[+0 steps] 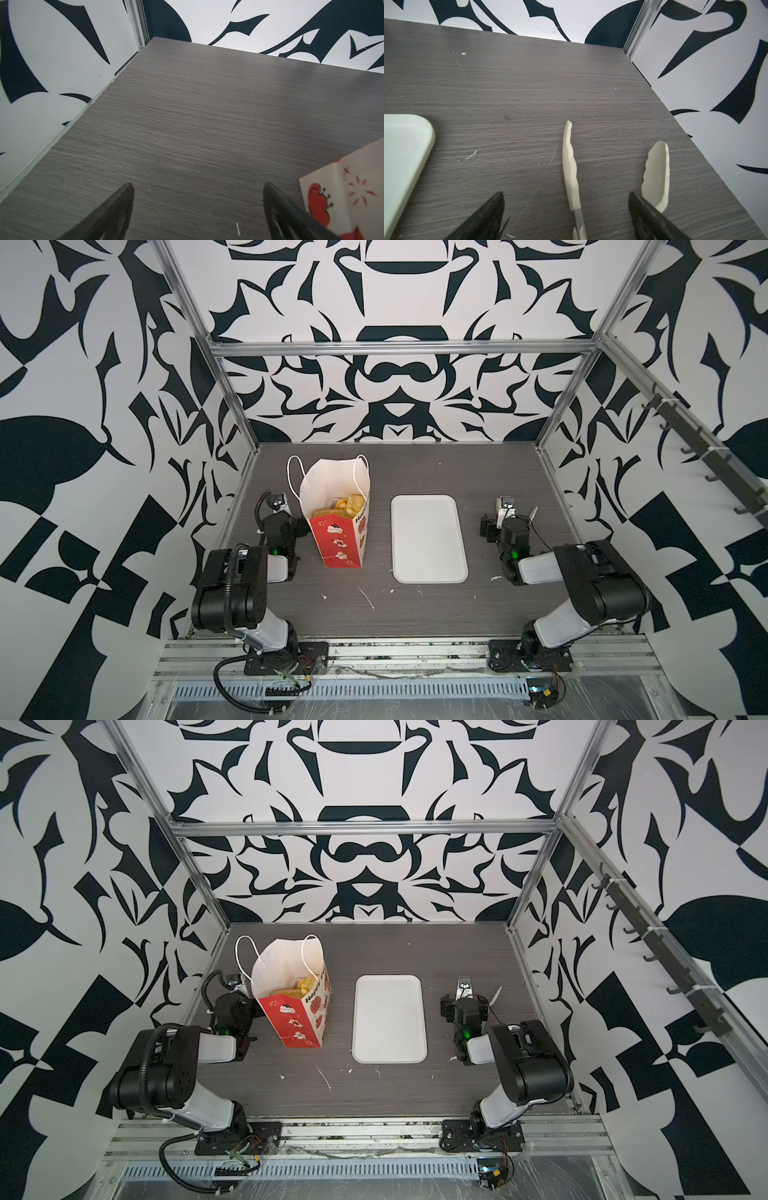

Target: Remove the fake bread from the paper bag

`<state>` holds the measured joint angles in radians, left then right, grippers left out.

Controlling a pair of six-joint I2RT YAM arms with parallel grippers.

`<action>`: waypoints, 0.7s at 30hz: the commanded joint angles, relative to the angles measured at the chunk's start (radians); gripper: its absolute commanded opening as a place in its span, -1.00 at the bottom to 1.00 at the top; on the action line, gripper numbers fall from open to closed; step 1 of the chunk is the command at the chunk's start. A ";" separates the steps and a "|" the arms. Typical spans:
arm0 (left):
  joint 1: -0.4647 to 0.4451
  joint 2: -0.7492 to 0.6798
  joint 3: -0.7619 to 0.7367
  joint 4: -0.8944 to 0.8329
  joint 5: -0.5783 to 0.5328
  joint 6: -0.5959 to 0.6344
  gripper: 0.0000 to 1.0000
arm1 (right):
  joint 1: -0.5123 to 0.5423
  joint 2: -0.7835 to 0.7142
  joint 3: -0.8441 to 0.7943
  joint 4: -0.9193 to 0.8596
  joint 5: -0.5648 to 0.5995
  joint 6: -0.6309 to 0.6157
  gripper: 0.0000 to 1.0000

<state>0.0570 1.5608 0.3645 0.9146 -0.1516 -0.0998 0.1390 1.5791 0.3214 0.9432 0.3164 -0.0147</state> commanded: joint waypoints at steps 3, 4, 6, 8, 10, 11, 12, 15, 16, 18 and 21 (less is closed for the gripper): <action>0.004 -0.002 0.005 0.018 0.010 0.002 0.98 | -0.003 -0.014 0.016 0.024 -0.002 0.003 0.88; 0.003 0.001 0.005 0.020 0.009 0.002 0.98 | -0.003 -0.015 0.016 0.025 -0.002 0.004 0.87; 0.004 0.000 0.005 0.021 0.009 0.002 0.98 | -0.002 -0.014 0.016 0.024 -0.002 0.004 0.87; 0.004 0.000 0.005 0.021 0.009 0.002 0.98 | -0.002 -0.014 0.016 0.025 -0.002 0.004 0.87; 0.003 -0.001 0.005 0.021 0.009 0.002 0.98 | -0.003 -0.014 0.016 0.025 -0.002 0.004 0.87; 0.003 0.000 0.005 0.021 0.008 0.002 0.99 | -0.003 -0.014 0.015 0.025 -0.002 0.004 0.87; 0.004 0.000 0.005 0.021 0.009 0.002 0.98 | -0.003 -0.014 0.016 0.024 -0.002 0.004 0.87; 0.003 0.000 0.005 0.021 0.009 0.002 0.98 | -0.002 -0.014 0.016 0.025 -0.002 0.004 0.87; 0.003 -0.001 0.005 0.021 0.009 0.002 0.99 | -0.003 -0.014 0.016 0.023 -0.002 0.004 0.87; 0.003 0.001 0.005 0.020 0.009 0.002 0.99 | -0.003 -0.014 0.016 0.025 -0.002 0.004 0.87; 0.003 0.000 0.005 0.020 0.011 0.003 0.99 | -0.003 -0.014 0.016 0.023 -0.002 0.004 0.87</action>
<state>0.0570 1.5608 0.3645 0.9154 -0.1516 -0.0998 0.1390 1.5791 0.3214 0.9432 0.3164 -0.0147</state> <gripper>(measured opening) 0.992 0.937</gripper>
